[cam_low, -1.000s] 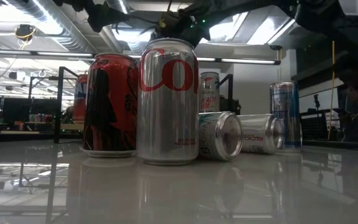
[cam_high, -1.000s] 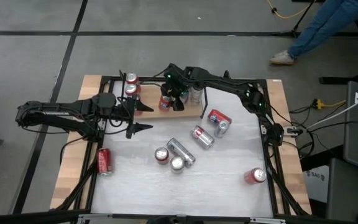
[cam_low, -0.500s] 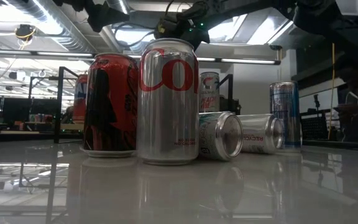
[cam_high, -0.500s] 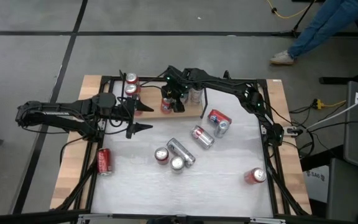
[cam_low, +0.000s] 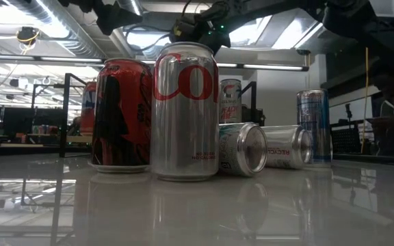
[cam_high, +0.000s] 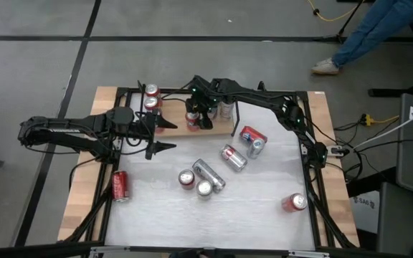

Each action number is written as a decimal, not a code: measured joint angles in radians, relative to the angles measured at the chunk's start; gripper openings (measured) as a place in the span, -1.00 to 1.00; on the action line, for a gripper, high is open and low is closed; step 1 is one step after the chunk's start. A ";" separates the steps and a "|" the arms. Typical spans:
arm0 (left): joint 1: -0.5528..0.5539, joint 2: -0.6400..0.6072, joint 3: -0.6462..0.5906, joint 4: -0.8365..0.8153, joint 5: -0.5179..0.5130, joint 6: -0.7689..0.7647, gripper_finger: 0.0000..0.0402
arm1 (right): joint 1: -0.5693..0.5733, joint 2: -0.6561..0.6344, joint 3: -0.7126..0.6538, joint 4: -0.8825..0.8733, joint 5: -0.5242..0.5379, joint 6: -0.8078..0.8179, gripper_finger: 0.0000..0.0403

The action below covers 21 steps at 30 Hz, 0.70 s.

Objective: Place canned beverage on shelf
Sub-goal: Put the red soda can on the shelf

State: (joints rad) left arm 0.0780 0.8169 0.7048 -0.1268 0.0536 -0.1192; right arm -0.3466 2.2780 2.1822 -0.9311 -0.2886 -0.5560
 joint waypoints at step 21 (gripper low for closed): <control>-0.015 0.000 0.000 0.128 -0.076 0.072 0.75 | 0.000 -0.125 -0.001 0.036 0.019 0.000 0.76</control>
State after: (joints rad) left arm 0.0628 0.8169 0.7048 0.0016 -0.0228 -0.0473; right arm -0.3466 2.1531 2.1811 -0.8954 -0.2695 -0.5560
